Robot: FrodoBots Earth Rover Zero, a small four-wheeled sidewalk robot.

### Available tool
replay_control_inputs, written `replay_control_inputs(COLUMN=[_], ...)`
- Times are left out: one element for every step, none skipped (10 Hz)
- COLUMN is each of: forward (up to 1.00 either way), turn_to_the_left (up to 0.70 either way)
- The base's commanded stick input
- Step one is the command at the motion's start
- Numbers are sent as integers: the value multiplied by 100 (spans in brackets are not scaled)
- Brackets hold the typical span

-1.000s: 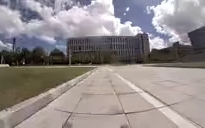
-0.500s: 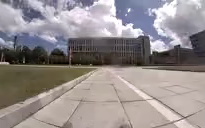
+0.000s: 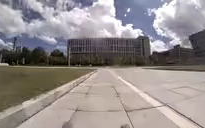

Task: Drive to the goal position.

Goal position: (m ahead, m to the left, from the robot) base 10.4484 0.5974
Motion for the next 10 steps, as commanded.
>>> replay_control_inputs(forward=[70, 70, 70, 70, 70, 70, 70, 70, 70, 70], turn_to_the_left=[0, 0, 0, 0, 0, 0, 0, 0, 0, 0])
